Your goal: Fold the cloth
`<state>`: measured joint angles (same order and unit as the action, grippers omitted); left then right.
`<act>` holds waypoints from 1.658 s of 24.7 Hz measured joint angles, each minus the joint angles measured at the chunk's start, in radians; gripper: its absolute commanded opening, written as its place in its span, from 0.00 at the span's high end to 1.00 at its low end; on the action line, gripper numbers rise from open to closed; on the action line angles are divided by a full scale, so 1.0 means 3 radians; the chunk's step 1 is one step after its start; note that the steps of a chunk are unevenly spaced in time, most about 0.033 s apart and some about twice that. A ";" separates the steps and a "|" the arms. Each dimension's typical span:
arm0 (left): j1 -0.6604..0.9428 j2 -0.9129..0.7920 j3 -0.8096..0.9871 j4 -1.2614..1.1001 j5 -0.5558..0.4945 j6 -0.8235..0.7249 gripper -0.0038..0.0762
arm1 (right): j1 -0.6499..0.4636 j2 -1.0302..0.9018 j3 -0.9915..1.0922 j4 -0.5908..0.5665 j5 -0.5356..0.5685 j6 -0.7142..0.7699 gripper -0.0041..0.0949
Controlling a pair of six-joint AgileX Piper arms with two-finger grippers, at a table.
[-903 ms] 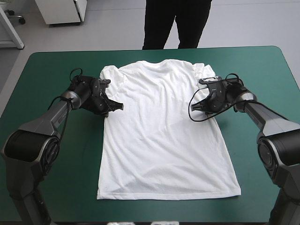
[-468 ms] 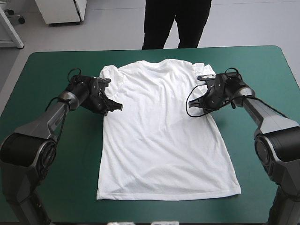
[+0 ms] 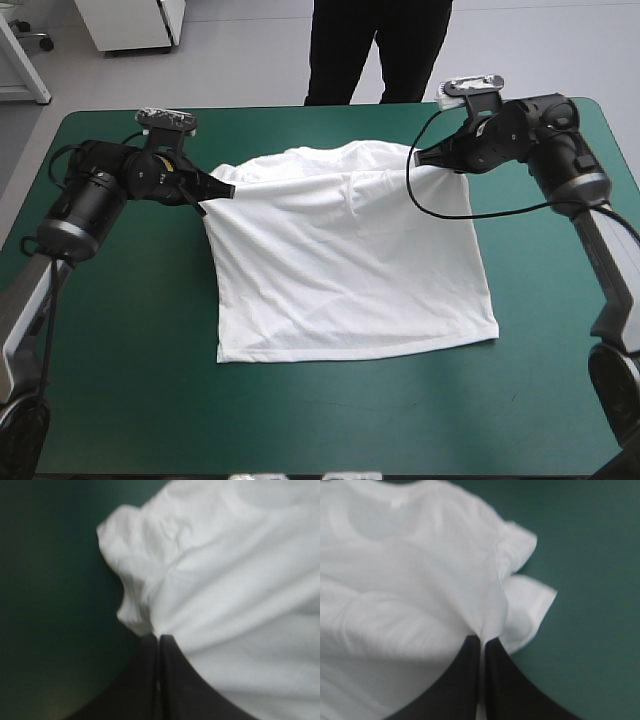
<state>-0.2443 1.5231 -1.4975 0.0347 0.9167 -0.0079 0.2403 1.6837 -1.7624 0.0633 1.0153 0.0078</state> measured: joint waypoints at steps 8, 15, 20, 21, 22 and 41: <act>0.0000 -0.0430 -0.0859 -0.0045 0.0266 0.0133 0.96 | 0.0000 -0.0643 -0.0274 -0.0011 0.0084 0.0000 0.98; 0.0000 -0.0827 -0.1143 -0.0453 0.0436 0.0284 0.96 | 0.0000 -0.1234 -0.0314 -0.0008 0.0139 0.0000 0.98; 0.0000 -0.1106 -0.1160 -0.0563 0.0470 0.0299 0.96 | 0.0000 -0.1524 -0.0331 0.0147 0.0220 0.0000 0.98; 0.0000 -0.1106 -0.1160 -0.0566 0.0470 0.0299 0.96 | 0.0000 -0.1527 -0.0331 0.0156 0.0220 0.0000 0.98; 0.0000 -0.1079 -0.1160 -0.0566 0.0428 0.0299 0.96 | 0.0000 -0.1518 -0.0332 0.0159 0.0216 0.0000 0.98; 0.0000 0.0385 -0.1760 -0.0547 -0.0913 0.0318 0.96 | -0.0117 0.0015 -0.1229 0.0000 -0.0612 0.0000 0.98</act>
<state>-0.2443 1.6386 -2.0254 -0.1294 0.6428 0.0874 0.2051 1.6881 -2.1310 0.0631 0.8318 0.0079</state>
